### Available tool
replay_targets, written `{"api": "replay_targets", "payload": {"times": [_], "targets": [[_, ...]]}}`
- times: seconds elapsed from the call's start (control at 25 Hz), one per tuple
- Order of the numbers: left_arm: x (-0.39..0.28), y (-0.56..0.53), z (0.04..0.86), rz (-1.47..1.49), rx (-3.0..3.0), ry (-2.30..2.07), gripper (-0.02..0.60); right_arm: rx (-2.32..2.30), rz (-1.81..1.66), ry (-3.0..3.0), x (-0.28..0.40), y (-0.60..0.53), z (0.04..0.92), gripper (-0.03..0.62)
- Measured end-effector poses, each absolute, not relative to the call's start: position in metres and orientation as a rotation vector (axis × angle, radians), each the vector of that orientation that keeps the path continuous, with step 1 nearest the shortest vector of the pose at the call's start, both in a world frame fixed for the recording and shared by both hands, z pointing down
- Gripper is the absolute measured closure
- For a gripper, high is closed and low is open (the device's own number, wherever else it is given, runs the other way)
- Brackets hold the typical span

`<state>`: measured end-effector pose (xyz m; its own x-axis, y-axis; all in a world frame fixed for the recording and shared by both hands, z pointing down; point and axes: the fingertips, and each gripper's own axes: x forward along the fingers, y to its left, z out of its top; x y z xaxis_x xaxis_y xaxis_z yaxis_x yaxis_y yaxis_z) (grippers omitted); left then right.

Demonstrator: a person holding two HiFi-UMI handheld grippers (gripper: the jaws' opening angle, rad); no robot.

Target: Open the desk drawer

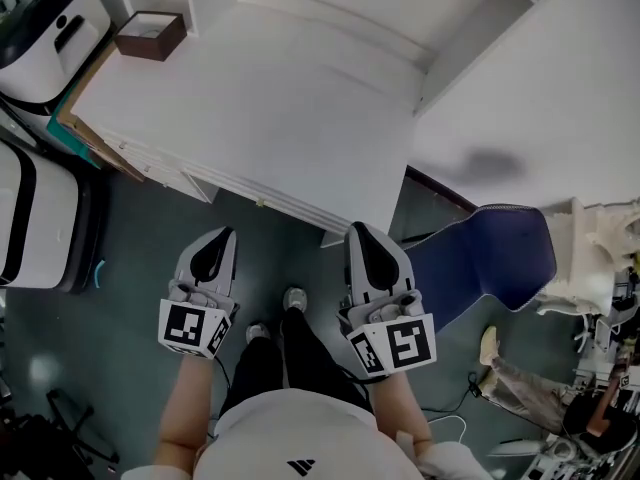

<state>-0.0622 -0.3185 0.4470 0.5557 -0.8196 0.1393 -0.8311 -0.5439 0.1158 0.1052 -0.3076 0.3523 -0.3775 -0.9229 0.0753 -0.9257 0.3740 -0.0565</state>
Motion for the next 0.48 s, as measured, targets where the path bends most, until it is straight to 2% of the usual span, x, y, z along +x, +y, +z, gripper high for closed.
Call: {"api": "replay_targets", "payload": {"times": [0.48], "targets": [[-0.036, -0.359, 0.561, 0.343, 2.474, -1.364, 0.564, 1.625, 0.250, -2.595, 0.121, -0.346, 0.387, 0.592]]}}
